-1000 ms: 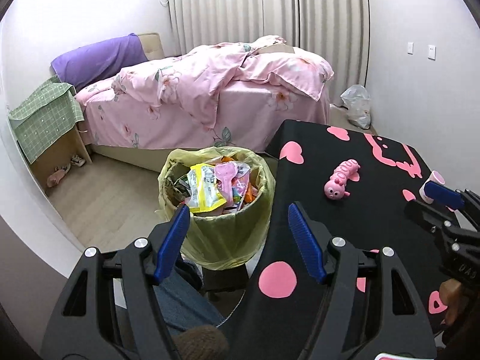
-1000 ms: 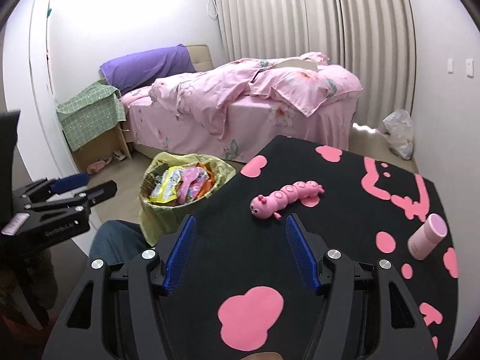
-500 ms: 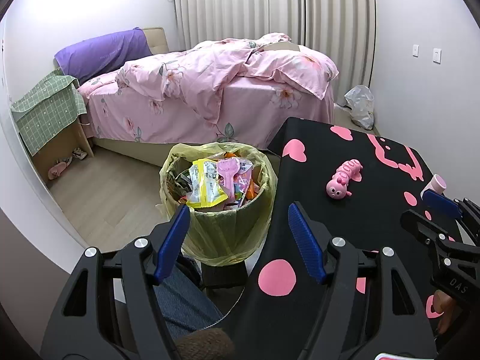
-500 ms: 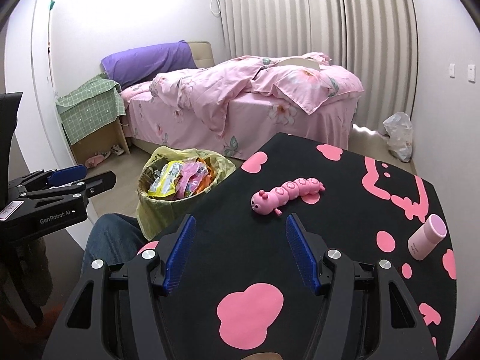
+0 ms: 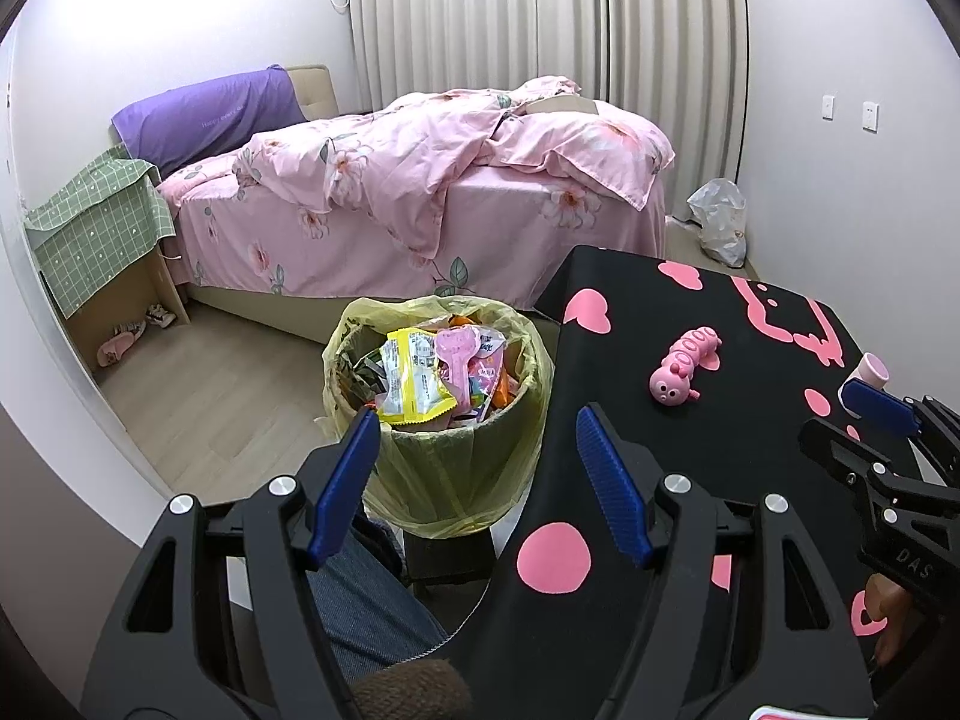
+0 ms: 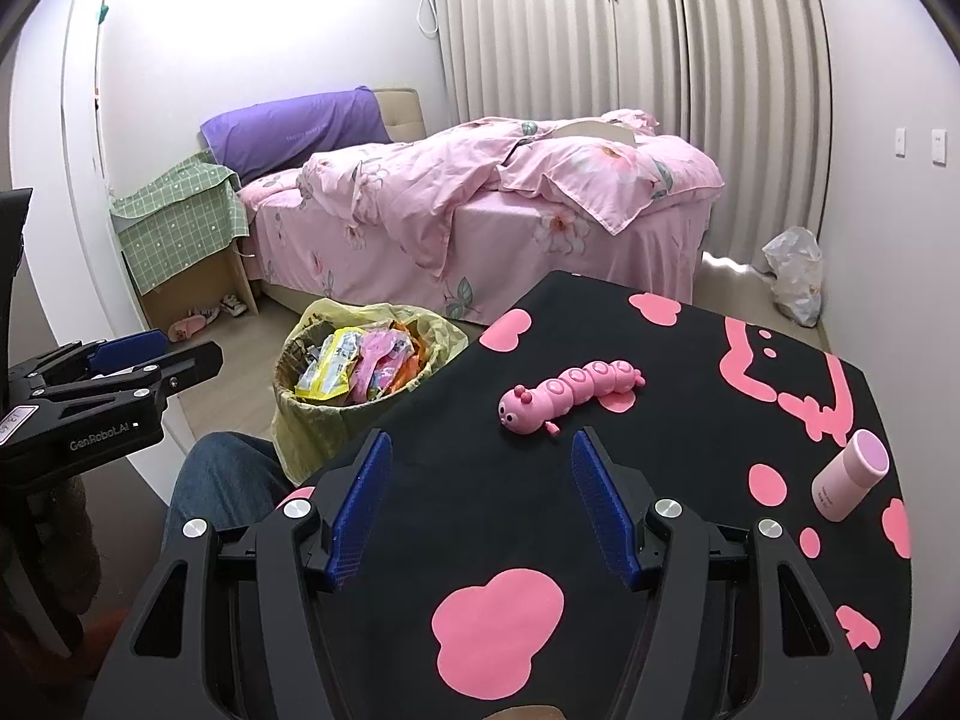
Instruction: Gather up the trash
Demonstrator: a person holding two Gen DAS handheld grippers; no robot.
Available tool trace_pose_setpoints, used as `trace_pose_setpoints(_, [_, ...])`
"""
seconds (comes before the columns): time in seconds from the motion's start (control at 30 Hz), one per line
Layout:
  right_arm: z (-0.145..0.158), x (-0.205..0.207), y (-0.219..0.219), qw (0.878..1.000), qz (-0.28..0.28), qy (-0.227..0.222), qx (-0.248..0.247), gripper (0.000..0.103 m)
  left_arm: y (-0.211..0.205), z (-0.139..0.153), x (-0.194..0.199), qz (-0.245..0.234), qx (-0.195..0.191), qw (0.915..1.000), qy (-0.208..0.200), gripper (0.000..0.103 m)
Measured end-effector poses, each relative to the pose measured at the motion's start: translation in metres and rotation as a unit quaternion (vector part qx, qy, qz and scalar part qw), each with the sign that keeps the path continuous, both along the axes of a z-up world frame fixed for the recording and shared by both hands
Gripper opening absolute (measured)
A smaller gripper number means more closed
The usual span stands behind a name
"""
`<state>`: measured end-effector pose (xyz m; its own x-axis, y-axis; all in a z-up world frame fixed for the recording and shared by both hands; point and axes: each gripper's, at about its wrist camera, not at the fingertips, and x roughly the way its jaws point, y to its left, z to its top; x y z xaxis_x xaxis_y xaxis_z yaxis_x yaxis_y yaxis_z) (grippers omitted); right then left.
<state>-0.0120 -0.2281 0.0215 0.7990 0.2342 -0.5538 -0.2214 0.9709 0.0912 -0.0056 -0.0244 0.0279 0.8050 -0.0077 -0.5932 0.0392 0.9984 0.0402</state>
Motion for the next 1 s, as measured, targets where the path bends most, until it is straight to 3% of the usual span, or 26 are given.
trace_pose_setpoints(1.0, [0.0010,0.0006,-0.0007,1.000,0.000,-0.001,0.000,0.059,0.0035,-0.0003,-0.0015,-0.001,-0.007,1.0000,0.000,0.065])
